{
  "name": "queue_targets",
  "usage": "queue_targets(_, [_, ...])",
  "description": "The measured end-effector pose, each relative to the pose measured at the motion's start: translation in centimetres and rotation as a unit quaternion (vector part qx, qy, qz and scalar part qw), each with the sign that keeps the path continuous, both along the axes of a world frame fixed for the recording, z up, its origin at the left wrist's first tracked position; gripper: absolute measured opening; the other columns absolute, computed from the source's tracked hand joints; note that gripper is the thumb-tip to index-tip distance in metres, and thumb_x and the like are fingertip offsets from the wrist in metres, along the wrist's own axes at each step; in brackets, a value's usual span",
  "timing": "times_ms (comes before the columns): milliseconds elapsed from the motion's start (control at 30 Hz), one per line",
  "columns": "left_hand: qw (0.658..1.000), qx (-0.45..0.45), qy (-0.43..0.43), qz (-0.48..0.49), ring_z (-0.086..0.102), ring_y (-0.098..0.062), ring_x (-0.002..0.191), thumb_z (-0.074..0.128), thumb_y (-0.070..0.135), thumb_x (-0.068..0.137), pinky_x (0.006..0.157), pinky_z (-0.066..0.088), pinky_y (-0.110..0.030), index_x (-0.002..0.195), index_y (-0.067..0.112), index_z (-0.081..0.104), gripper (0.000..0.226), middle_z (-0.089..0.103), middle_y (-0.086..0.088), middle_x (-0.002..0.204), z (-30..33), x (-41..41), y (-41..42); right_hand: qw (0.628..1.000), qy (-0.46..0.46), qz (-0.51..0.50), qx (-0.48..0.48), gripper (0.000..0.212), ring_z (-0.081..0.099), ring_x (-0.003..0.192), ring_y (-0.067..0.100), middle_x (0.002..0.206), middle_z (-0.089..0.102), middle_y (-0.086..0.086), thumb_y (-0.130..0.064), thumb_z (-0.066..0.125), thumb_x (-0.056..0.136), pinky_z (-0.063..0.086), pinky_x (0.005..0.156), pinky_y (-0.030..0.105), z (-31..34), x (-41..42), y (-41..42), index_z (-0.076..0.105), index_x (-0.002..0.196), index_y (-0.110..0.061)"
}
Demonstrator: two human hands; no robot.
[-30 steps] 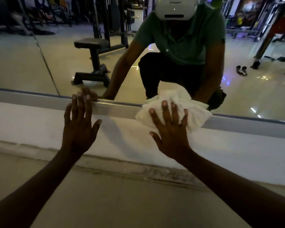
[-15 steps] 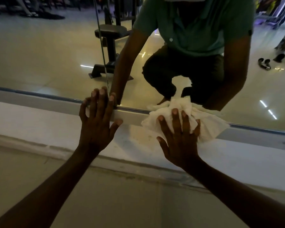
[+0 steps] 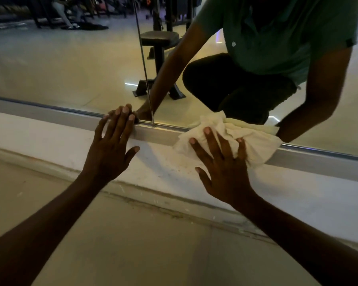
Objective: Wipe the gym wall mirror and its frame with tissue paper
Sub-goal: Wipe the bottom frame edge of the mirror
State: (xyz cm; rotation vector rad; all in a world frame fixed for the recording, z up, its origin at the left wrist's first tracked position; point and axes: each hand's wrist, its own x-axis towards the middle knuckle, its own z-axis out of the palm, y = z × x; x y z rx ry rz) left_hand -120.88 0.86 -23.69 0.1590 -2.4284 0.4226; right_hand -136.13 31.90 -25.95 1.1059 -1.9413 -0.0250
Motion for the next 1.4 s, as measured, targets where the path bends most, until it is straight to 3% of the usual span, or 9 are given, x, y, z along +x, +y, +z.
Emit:
queue_targets(200, [0.998, -0.044, -0.052, 0.001, 0.010, -0.032, 0.159, 0.056, 0.033, 0.102, 0.128, 0.016, -0.051, 0.164, 0.007, 0.011, 0.081, 0.010, -0.016, 0.171, 1.4, 2.1, -2.7, 0.997, -0.015, 0.045, 0.059, 0.090, 0.002, 0.160, 0.040, 0.174, -0.005, 0.017, -0.059, 0.045, 0.099, -0.010, 0.125, 0.061, 1.4, 3.2, -7.9, 0.005, 0.168, -0.019])
queue_targets(333, [0.996, 0.042, -0.064, 0.049, 0.004, -0.032, 0.160, 0.070, 0.034, 0.094, 0.124, 0.022, -0.050, 0.165, 0.009, 0.000, 0.103, 0.004, -0.015, 0.173, 0.6, 5.2, -8.1, 0.996, -0.004, 0.067, 0.053, 0.084, 0.009, 0.159, 0.039, 0.175, 0.002, 0.015, -0.054, 0.045, 0.100, -0.009, 0.126, 0.056, 1.6, 2.8, -7.2, 0.012, 0.168, -0.018])
queue_targets(500, [0.995, 0.030, -0.093, 0.017, 0.004, -0.030, 0.160, 0.039, 0.052, 0.101, 0.126, 0.020, -0.049, 0.165, 0.011, -0.001, 0.085, 0.003, -0.013, 0.173, 0.9, 7.6, -14.0, 0.998, -0.024, 0.046, 0.033, 0.086, 0.008, 0.157, 0.040, 0.174, 0.002, 0.016, -0.063, 0.040, 0.097, -0.009, 0.124, 0.060, 0.9, 4.8, -12.9, 0.016, 0.168, -0.019])
queue_targets(733, [0.990, 0.131, 0.009, 0.054, -0.003, -0.029, 0.160, 0.032, 0.057, 0.103, 0.126, 0.017, -0.050, 0.164, 0.008, -0.004, 0.086, -0.005, -0.013, 0.173, -0.7, 10.7, -24.8, 0.995, -0.003, 0.065, 0.071, 0.088, 0.009, 0.160, 0.040, 0.175, 0.004, 0.016, -0.059, 0.043, 0.098, -0.008, 0.126, 0.062, 1.2, 9.9, -28.8, 0.012, 0.168, -0.016])
queue_targets(900, [0.984, 0.135, 0.100, 0.056, -0.009, -0.038, 0.158, 0.038, 0.056, 0.105, 0.129, 0.003, -0.051, 0.164, 0.006, -0.001, 0.087, -0.007, -0.024, 0.170, 0.1, 10.6, -31.9, 0.999, -0.008, 0.039, -0.015, 0.082, 0.017, 0.157, 0.038, 0.174, 0.010, 0.014, -0.045, 0.058, 0.098, -0.004, 0.126, 0.057, 0.1, 9.3, -27.6, 0.022, 0.167, -0.020])
queue_targets(1033, [0.984, 0.123, 0.127, 0.015, -0.002, -0.046, 0.157, 0.038, 0.062, 0.102, 0.128, 0.003, -0.054, 0.164, 0.004, 0.007, 0.090, 0.000, -0.032, 0.168, 0.9, 9.5, -36.0, 0.999, 0.010, -0.029, -0.012, 0.084, 0.001, 0.161, 0.038, 0.175, -0.005, 0.012, -0.056, 0.047, 0.101, -0.009, 0.125, 0.063, -0.5, 10.6, -32.5, 0.008, 0.168, -0.023])
queue_targets(1167, [0.988, 0.109, 0.113, -0.001, 0.006, -0.044, 0.158, 0.037, 0.063, 0.103, 0.128, 0.007, -0.053, 0.163, 0.005, 0.018, 0.086, 0.008, -0.029, 0.168, 1.1, 9.7, -37.9, 0.998, 0.020, -0.003, 0.068, 0.081, 0.011, 0.158, 0.042, 0.174, 0.004, 0.017, -0.059, 0.040, 0.101, -0.005, 0.125, 0.062, 0.8, 14.6, -44.1, 0.015, 0.168, -0.020])
queue_targets(1300, [0.994, 0.072, 0.081, -0.030, 0.012, -0.037, 0.158, 0.042, 0.054, 0.107, 0.127, 0.014, -0.055, 0.162, 0.008, 0.027, 0.073, 0.015, -0.021, 0.170, 1.9, 11.5, -40.5, 0.995, 0.025, 0.022, 0.093, 0.078, 0.009, 0.158, 0.038, 0.175, 0.004, 0.017, -0.051, 0.046, 0.102, 0.002, 0.126, 0.056, 2.3, 14.1, -40.7, 0.018, 0.167, -0.018])
queue_targets(1400, [0.995, 0.064, 0.068, -0.044, 0.009, -0.034, 0.159, 0.045, 0.048, 0.108, 0.126, 0.016, -0.058, 0.163, 0.010, 0.026, 0.069, 0.012, -0.018, 0.171, 1.9, 11.6, -41.1, 0.989, 0.087, 0.007, 0.123, 0.077, 0.020, 0.153, 0.039, 0.174, 0.008, 0.018, -0.050, 0.047, 0.102, 0.011, 0.121, 0.056, 2.7, 12.2, -37.7, 0.020, 0.167, -0.019])
